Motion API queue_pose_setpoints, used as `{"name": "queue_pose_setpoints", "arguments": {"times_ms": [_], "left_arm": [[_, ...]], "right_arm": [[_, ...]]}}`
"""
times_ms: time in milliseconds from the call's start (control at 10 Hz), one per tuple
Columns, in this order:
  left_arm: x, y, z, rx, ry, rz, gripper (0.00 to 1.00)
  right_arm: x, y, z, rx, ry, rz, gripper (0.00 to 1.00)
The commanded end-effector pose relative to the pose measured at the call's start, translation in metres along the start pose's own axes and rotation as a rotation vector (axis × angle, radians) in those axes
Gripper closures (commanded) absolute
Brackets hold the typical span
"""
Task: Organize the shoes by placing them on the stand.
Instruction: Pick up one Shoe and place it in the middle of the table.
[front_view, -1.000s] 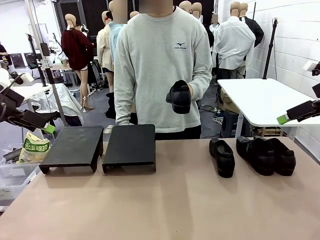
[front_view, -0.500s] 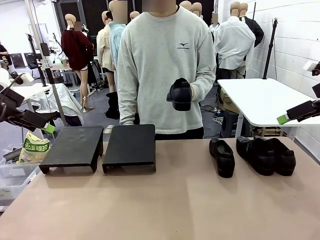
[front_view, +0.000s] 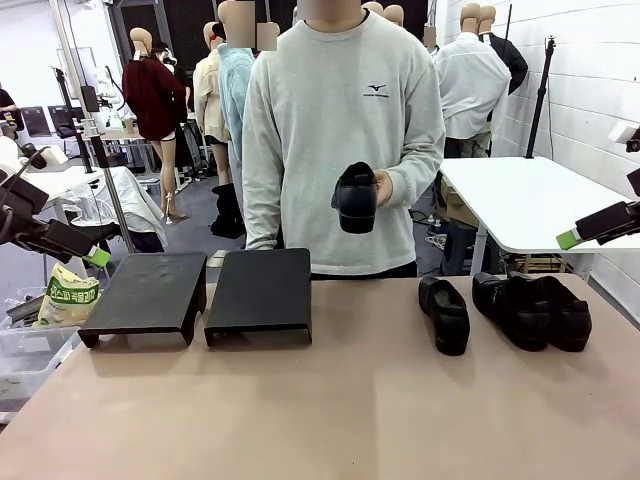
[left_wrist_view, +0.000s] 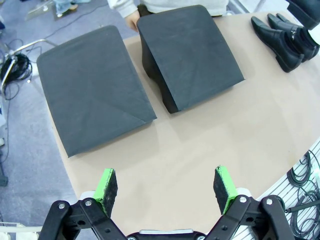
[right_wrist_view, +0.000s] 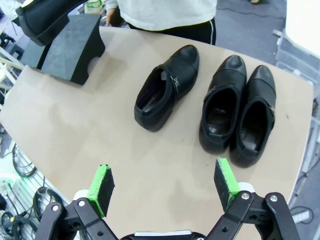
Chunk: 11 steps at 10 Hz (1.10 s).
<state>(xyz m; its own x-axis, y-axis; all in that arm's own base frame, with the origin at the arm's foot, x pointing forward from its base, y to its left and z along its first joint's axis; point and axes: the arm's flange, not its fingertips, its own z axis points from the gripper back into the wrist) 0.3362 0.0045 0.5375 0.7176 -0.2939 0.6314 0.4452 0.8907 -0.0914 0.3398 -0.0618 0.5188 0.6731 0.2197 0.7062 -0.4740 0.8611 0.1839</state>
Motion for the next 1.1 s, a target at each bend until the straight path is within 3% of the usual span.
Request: {"name": "queue_pose_setpoints", "arguments": {"times_ms": [0, 300, 700, 1000], "left_arm": [[-0.001, 0.002, 0.0, -0.005, -0.001, -0.004, 0.0], [-0.001, 0.002, 0.0, -0.005, -0.001, -0.004, 0.0], [-0.001, 0.002, 0.0, -0.005, -0.001, -0.004, 0.0], [-0.001, 0.002, 0.0, -0.005, -0.001, -0.004, 0.0]], "right_arm": [[0.001, 0.004, 0.001, -0.064, 0.014, -0.022, 0.0], [0.021, 0.011, -0.007, -0.203, 0.031, -0.012, 0.0], [0.056, -0.001, -0.084, -0.282, 0.271, -0.013, 0.0], [0.062, -0.02, -0.152, -0.319, 0.436, -0.018, 0.0]]}}
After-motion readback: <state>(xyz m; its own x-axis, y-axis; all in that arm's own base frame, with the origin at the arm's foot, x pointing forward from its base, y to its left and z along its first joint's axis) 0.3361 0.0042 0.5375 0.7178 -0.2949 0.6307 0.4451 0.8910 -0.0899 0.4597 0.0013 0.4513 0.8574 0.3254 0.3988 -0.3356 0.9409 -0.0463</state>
